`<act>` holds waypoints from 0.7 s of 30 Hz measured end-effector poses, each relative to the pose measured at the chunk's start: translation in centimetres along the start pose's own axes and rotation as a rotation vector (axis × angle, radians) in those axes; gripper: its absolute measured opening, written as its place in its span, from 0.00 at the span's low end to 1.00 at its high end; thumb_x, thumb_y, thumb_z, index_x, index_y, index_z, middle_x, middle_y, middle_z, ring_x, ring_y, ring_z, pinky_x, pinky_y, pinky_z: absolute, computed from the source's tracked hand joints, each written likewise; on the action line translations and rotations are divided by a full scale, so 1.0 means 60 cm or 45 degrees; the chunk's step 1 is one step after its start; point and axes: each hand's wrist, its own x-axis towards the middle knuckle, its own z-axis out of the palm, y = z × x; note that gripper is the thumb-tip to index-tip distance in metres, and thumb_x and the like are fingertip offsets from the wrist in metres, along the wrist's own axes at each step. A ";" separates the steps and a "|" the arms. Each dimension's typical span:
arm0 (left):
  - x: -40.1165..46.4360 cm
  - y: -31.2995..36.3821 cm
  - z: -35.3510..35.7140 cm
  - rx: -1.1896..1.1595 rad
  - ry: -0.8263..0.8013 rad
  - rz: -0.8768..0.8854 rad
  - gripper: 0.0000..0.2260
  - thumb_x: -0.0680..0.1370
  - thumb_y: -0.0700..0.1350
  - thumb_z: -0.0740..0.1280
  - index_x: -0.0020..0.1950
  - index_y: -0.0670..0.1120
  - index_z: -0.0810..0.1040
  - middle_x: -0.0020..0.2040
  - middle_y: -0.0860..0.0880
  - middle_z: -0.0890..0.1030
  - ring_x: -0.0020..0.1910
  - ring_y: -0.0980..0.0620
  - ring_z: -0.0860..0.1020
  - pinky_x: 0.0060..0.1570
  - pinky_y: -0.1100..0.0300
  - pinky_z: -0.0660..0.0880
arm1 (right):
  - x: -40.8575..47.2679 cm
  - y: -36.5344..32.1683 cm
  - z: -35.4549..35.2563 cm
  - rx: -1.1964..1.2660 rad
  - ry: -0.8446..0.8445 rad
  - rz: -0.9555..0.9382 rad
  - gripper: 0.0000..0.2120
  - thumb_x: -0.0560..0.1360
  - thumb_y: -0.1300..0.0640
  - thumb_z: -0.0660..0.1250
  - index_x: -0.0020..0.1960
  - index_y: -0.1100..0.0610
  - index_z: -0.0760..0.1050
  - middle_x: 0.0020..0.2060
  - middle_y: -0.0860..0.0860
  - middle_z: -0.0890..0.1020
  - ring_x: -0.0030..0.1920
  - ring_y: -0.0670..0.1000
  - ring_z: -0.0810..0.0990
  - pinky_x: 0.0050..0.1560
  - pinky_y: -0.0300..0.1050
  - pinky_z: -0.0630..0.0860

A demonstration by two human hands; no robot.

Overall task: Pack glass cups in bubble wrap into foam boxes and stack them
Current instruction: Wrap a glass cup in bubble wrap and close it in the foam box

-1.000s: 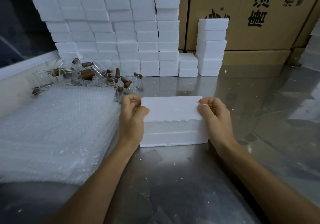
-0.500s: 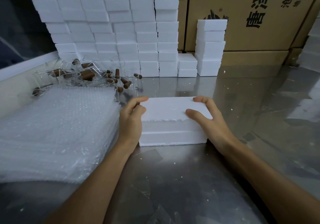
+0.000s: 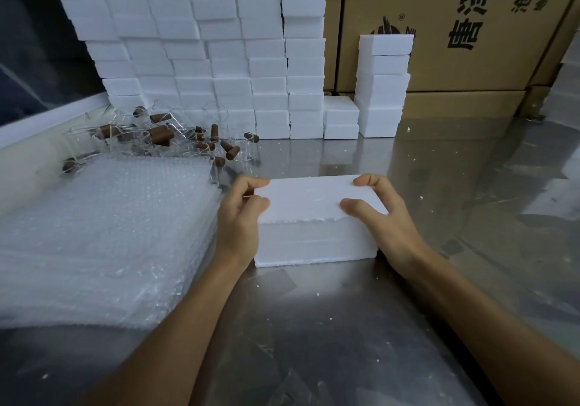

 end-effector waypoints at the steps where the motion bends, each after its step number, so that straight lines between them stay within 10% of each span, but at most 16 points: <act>1: 0.001 0.001 -0.002 0.030 -0.017 -0.008 0.09 0.70 0.47 0.62 0.48 0.52 0.78 0.46 0.37 0.78 0.44 0.45 0.73 0.43 0.51 0.67 | 0.000 0.000 0.000 0.001 -0.003 0.003 0.18 0.66 0.46 0.72 0.54 0.47 0.73 0.59 0.52 0.78 0.57 0.55 0.79 0.58 0.50 0.75; 10: 0.023 0.009 -0.076 0.259 -0.704 -0.256 0.40 0.56 0.56 0.80 0.65 0.66 0.68 0.62 0.54 0.76 0.59 0.58 0.76 0.56 0.62 0.76 | 0.010 -0.001 -0.039 -0.124 -0.315 0.003 0.30 0.65 0.51 0.81 0.62 0.47 0.71 0.58 0.45 0.79 0.51 0.38 0.79 0.49 0.33 0.75; 15: 0.029 0.002 -0.081 0.332 -0.680 -0.199 0.45 0.53 0.55 0.82 0.66 0.67 0.68 0.64 0.54 0.75 0.63 0.53 0.74 0.59 0.53 0.77 | 0.023 -0.002 -0.068 -0.171 -0.495 0.001 0.39 0.60 0.60 0.81 0.67 0.48 0.70 0.66 0.48 0.76 0.65 0.49 0.77 0.64 0.52 0.77; 21: 0.025 -0.001 -0.076 0.317 -0.626 -0.149 0.41 0.54 0.54 0.81 0.64 0.69 0.70 0.63 0.56 0.75 0.61 0.54 0.74 0.54 0.56 0.80 | 0.024 0.005 -0.067 -0.210 -0.494 -0.029 0.40 0.61 0.61 0.82 0.67 0.44 0.69 0.64 0.47 0.77 0.63 0.49 0.78 0.60 0.47 0.79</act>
